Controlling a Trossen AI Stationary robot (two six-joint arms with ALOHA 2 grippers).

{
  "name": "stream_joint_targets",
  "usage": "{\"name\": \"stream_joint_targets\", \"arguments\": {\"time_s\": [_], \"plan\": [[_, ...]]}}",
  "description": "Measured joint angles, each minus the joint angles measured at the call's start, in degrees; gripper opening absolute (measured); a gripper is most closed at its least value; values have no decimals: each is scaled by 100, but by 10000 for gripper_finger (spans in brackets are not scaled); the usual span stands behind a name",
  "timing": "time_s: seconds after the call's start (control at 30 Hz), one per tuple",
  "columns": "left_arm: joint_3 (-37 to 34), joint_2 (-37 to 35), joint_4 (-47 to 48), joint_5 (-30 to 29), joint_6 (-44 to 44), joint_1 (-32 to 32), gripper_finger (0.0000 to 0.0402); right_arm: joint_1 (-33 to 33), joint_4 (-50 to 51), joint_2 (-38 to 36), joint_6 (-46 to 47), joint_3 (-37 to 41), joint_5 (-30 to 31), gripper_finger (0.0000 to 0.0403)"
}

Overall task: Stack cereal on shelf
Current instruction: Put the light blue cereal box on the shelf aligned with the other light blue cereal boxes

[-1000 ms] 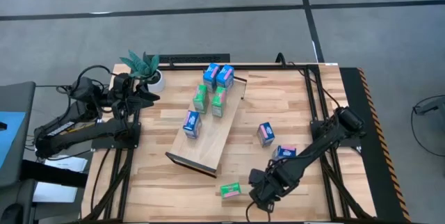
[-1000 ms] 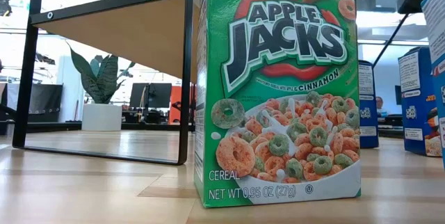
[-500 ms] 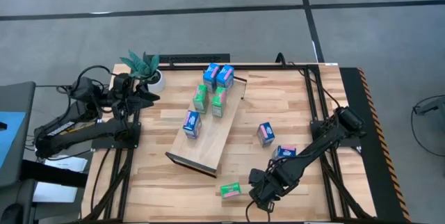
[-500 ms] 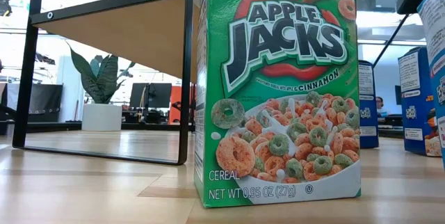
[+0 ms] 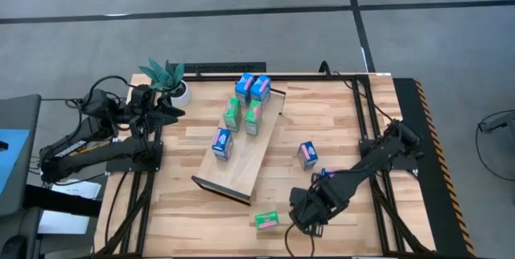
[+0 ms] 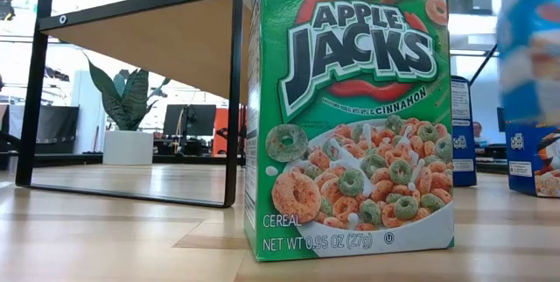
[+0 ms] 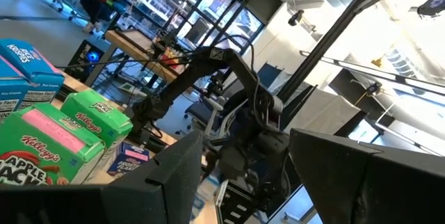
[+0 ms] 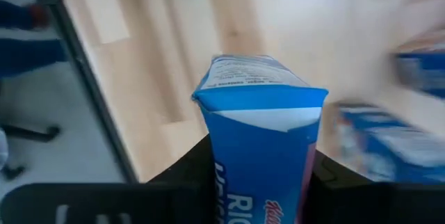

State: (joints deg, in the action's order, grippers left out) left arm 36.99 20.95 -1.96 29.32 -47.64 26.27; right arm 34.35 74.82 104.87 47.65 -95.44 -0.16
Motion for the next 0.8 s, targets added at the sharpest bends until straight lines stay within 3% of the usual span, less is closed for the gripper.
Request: {"name": "stream_joint_targets", "arguments": {"time_s": [0.3,0.63,0.8], "plan": [[0,2,0,-7,0,-1,206,-755,1024,-573,-1305,-487,729,134],[0,2,-1,-317,24,1,206,-1987,1011,-1669,-2857,-501,1332,134],[0,2,2,-570,153,1,206,-2675,1027,-2034,-4201,-498,1914,134]]}}
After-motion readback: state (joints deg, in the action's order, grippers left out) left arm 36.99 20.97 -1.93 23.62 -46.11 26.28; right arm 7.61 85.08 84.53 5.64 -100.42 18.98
